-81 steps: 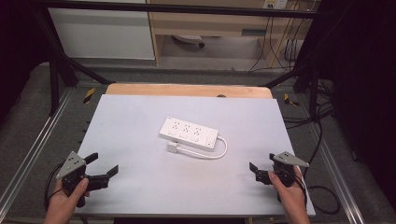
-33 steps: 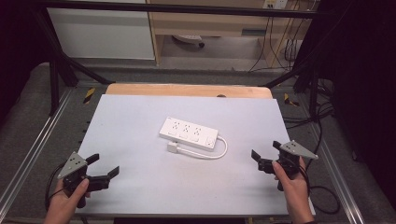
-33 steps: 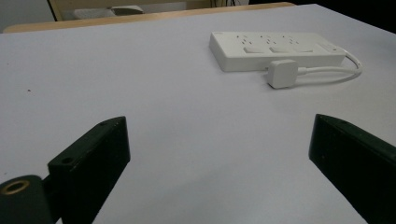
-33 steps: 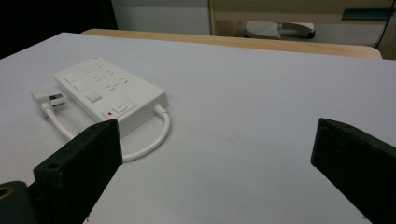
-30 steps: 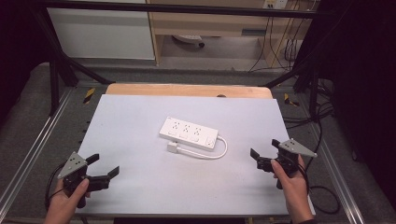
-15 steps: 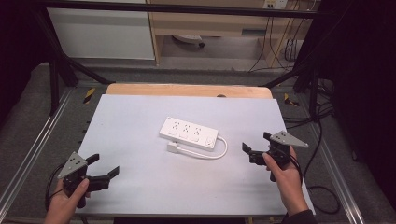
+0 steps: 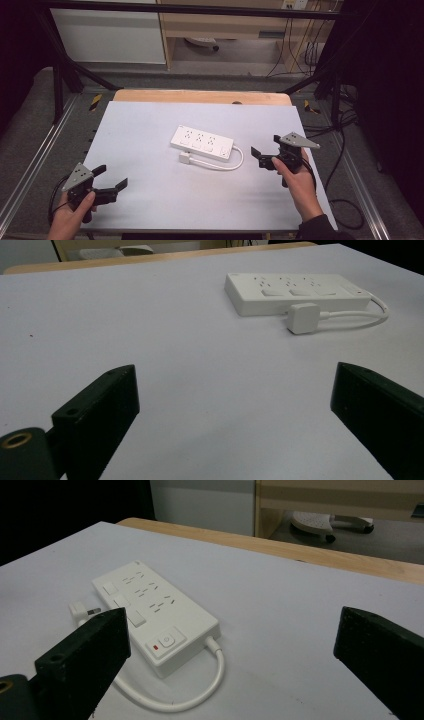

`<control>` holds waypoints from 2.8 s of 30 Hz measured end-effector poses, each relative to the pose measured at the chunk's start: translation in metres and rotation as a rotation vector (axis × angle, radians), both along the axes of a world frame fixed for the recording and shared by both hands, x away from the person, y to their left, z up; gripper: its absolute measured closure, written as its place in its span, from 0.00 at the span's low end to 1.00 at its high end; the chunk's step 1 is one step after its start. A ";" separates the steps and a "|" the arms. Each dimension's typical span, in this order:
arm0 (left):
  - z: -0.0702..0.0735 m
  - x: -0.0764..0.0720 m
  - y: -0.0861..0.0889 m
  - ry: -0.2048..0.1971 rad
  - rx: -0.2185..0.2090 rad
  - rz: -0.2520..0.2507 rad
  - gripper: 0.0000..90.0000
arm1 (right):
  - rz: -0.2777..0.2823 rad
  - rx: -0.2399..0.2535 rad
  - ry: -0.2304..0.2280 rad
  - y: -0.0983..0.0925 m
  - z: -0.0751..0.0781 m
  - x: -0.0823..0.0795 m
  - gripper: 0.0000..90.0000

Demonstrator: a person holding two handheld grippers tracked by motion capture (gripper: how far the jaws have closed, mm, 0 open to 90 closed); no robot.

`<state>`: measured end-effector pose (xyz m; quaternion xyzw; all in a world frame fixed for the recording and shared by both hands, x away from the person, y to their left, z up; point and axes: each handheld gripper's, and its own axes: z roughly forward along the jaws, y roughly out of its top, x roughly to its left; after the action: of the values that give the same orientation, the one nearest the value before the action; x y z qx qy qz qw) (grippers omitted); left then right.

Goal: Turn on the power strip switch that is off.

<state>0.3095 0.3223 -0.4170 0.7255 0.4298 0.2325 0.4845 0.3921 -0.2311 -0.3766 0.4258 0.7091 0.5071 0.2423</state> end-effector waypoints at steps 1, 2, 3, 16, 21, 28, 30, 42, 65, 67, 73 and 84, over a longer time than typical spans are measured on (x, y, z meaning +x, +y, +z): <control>0.000 0.000 0.000 0.000 0.000 0.000 0.06 | 0.000 0.000 0.000 0.000 0.000 0.000 0.02; 0.000 0.000 0.000 -0.002 0.001 0.001 0.06 | 0.001 0.001 -0.004 0.003 0.002 0.002 0.02; 0.000 0.000 0.000 -0.002 0.001 0.001 0.06 | 0.001 0.001 -0.007 0.004 0.002 0.003 0.02; 0.000 0.000 0.000 0.000 -0.001 0.001 0.06 | 0.017 -0.001 -0.018 0.023 0.012 0.018 0.03; 0.000 0.000 0.000 -0.001 -0.001 0.001 0.06 | 0.018 0.003 -0.016 0.026 0.014 0.022 0.03; 0.000 0.000 0.000 -0.002 0.001 0.000 0.06 | 0.018 0.003 -0.021 0.030 0.015 0.027 0.03; 0.000 0.000 0.000 -0.001 0.001 -0.001 0.06 | 0.018 0.004 -0.021 0.031 0.015 0.027 0.03; 0.000 0.000 0.000 -0.001 0.003 -0.003 0.06 | 0.028 -0.002 -0.014 0.047 0.015 0.035 0.04; 0.000 0.000 0.000 -0.002 0.009 -0.008 0.06 | 0.052 -0.014 -0.006 0.074 0.011 0.045 0.06; 0.000 0.000 0.000 -0.001 0.010 -0.010 0.06 | 0.052 -0.015 -0.002 0.077 0.011 0.046 0.06; 0.000 0.000 -0.001 -0.002 0.011 -0.011 0.06 | 0.056 -0.014 0.003 0.083 0.009 0.051 0.06; 0.000 0.000 -0.001 -0.002 0.012 -0.013 0.06 | 0.066 -0.023 0.026 0.093 0.003 0.058 0.06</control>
<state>0.3095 0.3217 -0.4174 0.7310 0.4233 0.2328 0.4820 0.4498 -0.1384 -0.3735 0.4059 0.7318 0.5009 0.2211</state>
